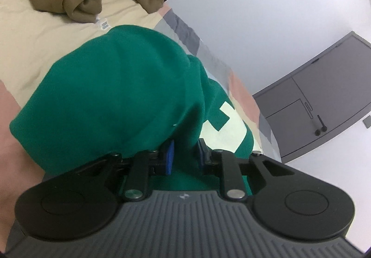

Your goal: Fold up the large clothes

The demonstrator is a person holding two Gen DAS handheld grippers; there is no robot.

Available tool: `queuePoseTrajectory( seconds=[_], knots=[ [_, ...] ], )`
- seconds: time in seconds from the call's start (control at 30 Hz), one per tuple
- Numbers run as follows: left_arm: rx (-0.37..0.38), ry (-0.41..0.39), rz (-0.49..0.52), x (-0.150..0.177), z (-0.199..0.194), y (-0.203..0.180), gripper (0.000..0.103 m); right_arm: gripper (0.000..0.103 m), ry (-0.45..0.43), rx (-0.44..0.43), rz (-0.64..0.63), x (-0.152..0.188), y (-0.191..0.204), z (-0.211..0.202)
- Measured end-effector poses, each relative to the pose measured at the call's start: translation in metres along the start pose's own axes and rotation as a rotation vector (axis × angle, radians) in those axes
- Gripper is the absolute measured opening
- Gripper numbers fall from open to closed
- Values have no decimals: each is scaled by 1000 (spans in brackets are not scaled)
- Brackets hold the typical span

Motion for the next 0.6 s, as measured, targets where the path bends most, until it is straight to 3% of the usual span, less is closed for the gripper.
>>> queuePoseTrajectory(
  seconds=[0.1,0.13,0.2,0.23,0.27,0.33,0.5,0.6],
  knots=[
    [1,-9,-7,-3,-4,-2,26,36,-15,5,3,5,0,-11],
    [4,-6,-11,0,-8,-4,31,37,-15,3,17,8,1,-16],
    [14,23,-26,4,-8,-5,53,42,3,-21,39,15,4,-21],
    [20,36,-40,9,-12,-6,72,55,18,-39,48,20,7,-23],
    [27,41,-55,16,-16,-7,80,75,33,-62,63,27,8,-25],
    [46,72,-82,29,-20,-8,84,87,63,-117,100,44,11,-27],
    [55,136,-223,50,-8,9,92,88,173,-118,204,68,9,2],
    [59,136,-329,53,6,27,93,89,177,-104,313,75,-2,26]
  ],
)
Point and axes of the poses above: each gripper's, at about its wrist camera, not at the fingertips, and z roughly the way its jaws point, y to its left, x to its underside, the point moved 4 cm from there along z, roughly the way its jaws point, and after that the axes turned 5 degrees about x, right-handed, at the moved point
